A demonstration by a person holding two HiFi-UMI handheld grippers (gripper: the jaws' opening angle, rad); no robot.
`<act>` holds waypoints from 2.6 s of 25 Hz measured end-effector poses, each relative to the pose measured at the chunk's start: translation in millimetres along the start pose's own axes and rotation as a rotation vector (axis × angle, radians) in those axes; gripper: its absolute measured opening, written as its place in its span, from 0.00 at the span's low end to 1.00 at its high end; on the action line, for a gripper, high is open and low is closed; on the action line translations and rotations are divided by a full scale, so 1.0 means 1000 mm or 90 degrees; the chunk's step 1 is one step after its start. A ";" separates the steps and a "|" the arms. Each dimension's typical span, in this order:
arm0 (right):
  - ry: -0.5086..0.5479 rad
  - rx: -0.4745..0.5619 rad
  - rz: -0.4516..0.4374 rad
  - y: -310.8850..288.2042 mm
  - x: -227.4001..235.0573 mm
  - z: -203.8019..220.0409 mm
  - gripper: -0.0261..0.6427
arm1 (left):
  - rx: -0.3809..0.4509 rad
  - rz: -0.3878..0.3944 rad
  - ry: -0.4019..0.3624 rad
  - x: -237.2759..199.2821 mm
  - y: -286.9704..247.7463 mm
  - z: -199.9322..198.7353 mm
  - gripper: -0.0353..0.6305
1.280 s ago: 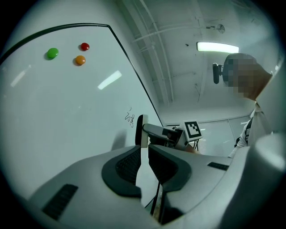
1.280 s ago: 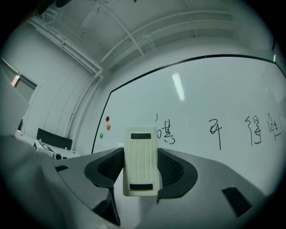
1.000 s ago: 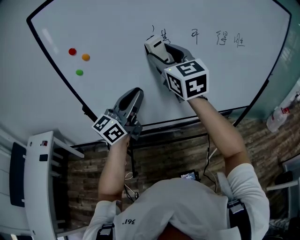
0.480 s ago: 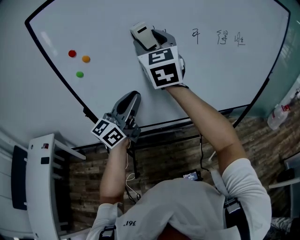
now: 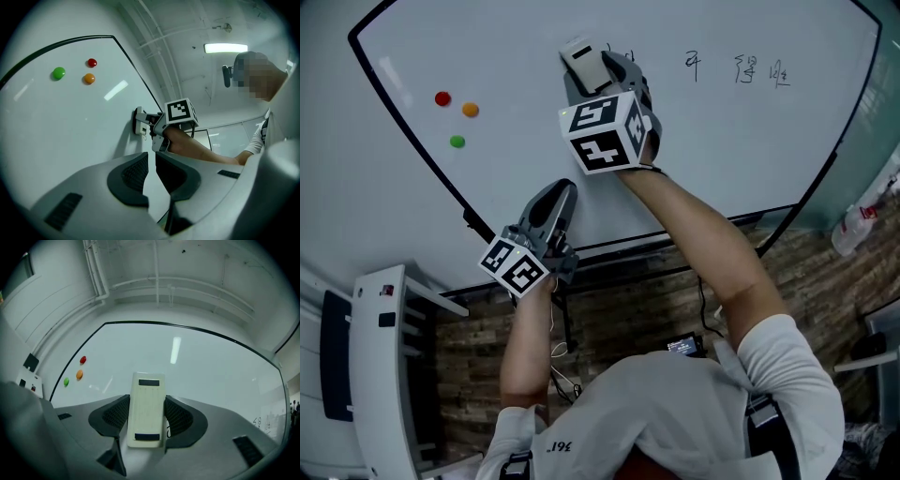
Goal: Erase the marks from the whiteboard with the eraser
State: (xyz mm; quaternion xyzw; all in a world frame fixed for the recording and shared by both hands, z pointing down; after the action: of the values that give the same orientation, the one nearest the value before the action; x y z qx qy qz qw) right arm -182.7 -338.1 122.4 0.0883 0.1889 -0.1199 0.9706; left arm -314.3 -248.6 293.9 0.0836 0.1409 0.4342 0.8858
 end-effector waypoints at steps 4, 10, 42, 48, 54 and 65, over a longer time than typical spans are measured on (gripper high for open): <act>0.000 -0.018 0.018 -0.001 -0.003 0.000 0.42 | -0.004 0.002 0.009 0.002 -0.002 0.005 0.12; 0.005 -0.036 0.024 0.001 0.004 -0.001 0.41 | -0.012 0.013 0.014 0.011 -0.007 0.011 0.12; 0.008 -0.068 0.048 0.021 0.093 0.040 0.41 | -0.037 0.008 0.016 0.046 -0.052 0.033 0.12; 0.012 -0.072 0.050 0.024 0.110 0.050 0.41 | -0.043 0.015 0.019 0.053 -0.068 0.041 0.12; 0.016 -0.077 0.058 0.028 0.131 0.059 0.41 | -0.050 0.022 0.024 0.059 -0.083 0.048 0.12; 0.017 -0.092 0.081 0.038 0.170 0.079 0.41 | -0.064 0.038 0.028 0.074 -0.108 0.059 0.12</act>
State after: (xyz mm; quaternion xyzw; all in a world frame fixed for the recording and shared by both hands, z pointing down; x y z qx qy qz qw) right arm 8.2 -352.9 133.6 0.0314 0.2036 -0.0430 0.9776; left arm -171.7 -257.2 307.3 0.0336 0.1361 0.4690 0.8720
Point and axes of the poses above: the fingertips, and each gripper's own axes: y backward along the fingers, x to its right, z out of its underside, the point moved 7 cm from there along y, backward along the fingers, and after that the axes turned 8 degrees about -x, right-handed, at the moved point
